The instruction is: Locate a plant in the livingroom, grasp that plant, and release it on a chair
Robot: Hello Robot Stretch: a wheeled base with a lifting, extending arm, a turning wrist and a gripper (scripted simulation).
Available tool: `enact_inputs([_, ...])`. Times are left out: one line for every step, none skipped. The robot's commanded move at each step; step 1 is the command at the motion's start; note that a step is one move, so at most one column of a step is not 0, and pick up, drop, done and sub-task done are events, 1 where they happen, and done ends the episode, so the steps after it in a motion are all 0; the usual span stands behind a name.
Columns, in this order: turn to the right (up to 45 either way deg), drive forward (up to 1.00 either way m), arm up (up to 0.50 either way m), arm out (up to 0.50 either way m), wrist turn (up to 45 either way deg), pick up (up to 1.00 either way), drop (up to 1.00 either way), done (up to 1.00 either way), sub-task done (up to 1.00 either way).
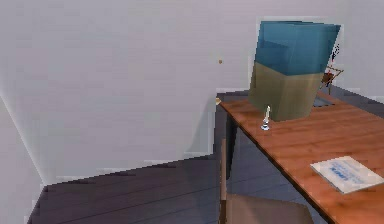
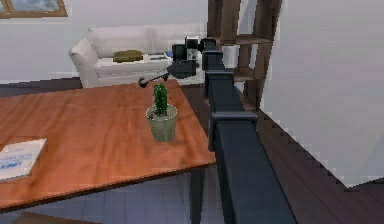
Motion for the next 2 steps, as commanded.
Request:
enact_inputs([0.0,0.00,-0.18,0.00,0.0,0.00,0.00,0.00,0.00])
enact_inputs([0.0,0.00,0.00,0.00,0.0,1.00,0.00,0.00,0.00])
